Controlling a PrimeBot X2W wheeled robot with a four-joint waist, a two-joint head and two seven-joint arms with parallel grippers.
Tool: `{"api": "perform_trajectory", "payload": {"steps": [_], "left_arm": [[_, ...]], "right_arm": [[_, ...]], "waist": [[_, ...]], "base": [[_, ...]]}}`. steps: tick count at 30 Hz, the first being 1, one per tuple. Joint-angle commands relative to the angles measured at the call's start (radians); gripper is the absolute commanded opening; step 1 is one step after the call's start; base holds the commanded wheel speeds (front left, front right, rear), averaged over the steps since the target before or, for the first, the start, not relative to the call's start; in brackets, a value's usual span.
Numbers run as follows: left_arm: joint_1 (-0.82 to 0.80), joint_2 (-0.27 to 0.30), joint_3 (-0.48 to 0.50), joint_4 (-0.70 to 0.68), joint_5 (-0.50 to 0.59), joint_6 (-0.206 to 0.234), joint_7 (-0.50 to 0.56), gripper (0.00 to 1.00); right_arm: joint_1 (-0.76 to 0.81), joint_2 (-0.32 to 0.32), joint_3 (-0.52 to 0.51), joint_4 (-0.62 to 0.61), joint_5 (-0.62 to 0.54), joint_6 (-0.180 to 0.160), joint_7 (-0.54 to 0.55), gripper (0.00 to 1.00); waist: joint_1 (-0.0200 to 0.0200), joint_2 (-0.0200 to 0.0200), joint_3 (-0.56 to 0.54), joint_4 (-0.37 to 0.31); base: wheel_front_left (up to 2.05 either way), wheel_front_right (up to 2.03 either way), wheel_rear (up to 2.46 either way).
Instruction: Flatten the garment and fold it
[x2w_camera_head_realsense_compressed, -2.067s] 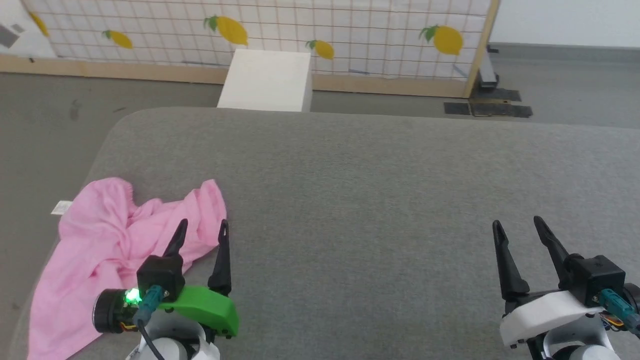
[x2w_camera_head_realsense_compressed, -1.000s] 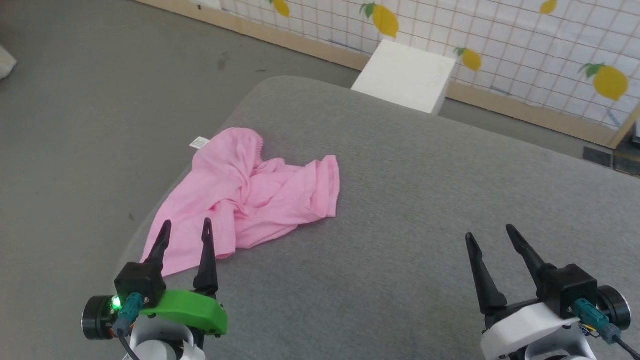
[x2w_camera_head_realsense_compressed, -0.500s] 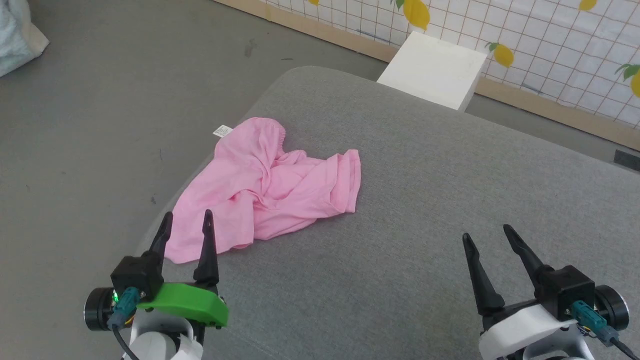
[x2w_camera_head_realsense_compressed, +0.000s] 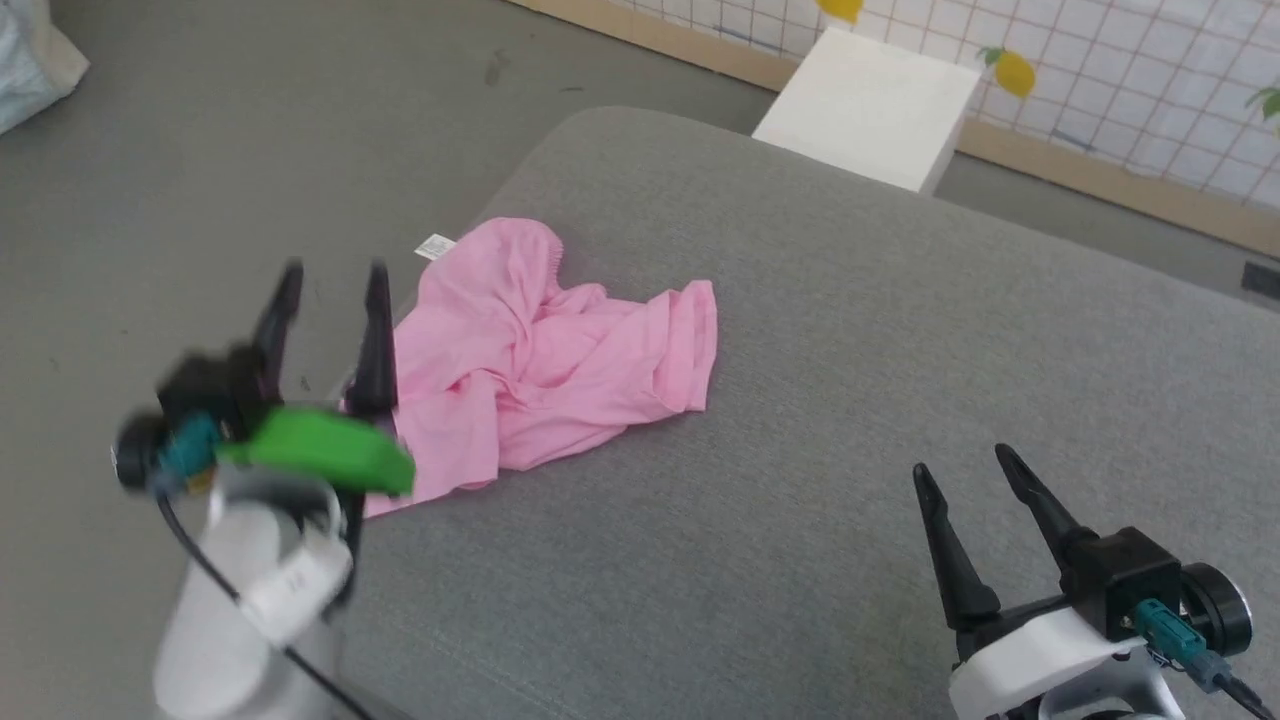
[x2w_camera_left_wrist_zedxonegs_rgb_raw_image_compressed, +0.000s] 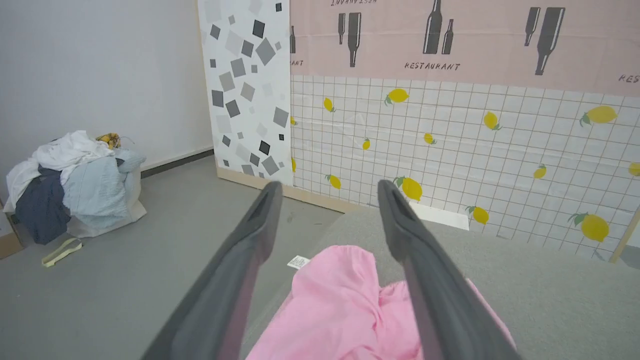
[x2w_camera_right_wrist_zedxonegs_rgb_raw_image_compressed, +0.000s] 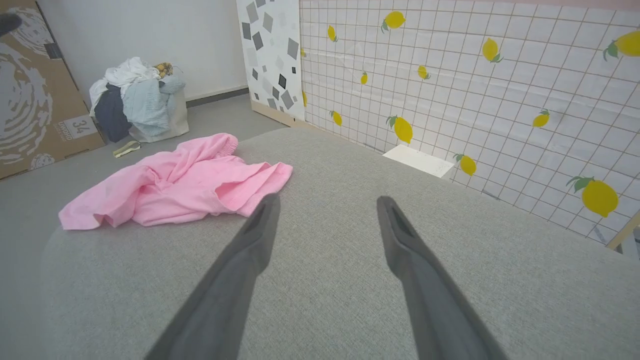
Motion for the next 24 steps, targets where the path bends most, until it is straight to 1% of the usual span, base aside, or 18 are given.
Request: {"api": "perform_trajectory", "payload": {"steps": [1, 4, 7, 11, 15, 20, 24], "left_arm": [[-0.061, 0.021, -0.009, 0.012, -0.022, -0.009, 0.013, 1.0], [-0.153, 0.056, -0.035, 0.046, -0.055, -0.014, 0.078, 1.0], [-0.256, 0.094, -0.074, 0.108, -0.111, -0.016, 0.171, 1.0], [-0.365, 0.157, -0.163, 0.226, -0.241, -0.016, 0.317, 1.0], [-0.421, 0.216, -0.26, 0.343, -0.377, -0.017, 0.463, 1.0], [-0.446, 0.266, -0.343, 0.497, -0.502, -0.017, 0.622, 1.0], [-0.454, 0.267, -0.36, 0.639, -0.551, -0.017, 0.707, 1.0]], "right_arm": [[-0.011, 0.0, 0.002, -0.011, -0.01, -0.002, 0.005, 1.0], [-0.027, 0.0, -0.003, -0.022, -0.022, -0.002, 0.012, 1.0], [-0.045, 0.0, -0.008, -0.033, -0.035, -0.002, 0.021, 1.0], [-0.071, 0.0, -0.008, -0.043, -0.045, -0.002, 0.028, 1.0], [-0.098, 0.0, -0.006, -0.041, -0.051, -0.002, 0.027, 1.0], [-0.119, 0.0, -0.008, -0.036, -0.047, -0.002, 0.024, 1.0], [-0.124, 0.0, -0.015, -0.033, -0.04, -0.002, 0.028, 1.0]], "waist": [[0.0, 0.0068, 0.038, -0.034], [0.0, 0.0068, 0.079, -0.068], [0.0, 0.0068, 0.13, -0.101], [0.0, 0.0068, 0.186, -0.144], [0.0, 0.0068, 0.225, -0.183], [0.0, 0.0068, 0.255, -0.218], [0.0, 0.0068, 0.269, -0.232]], "base": [[0.0, 0.0, 0.0], [0.0, 0.0, 0.0], [0.0, 0.0, 0.0], [0.0, 0.0, 0.0], [0.0, 0.0, 0.0], [0.0, 0.0, 0.0], [0.0, 0.0, 0.0]]}}
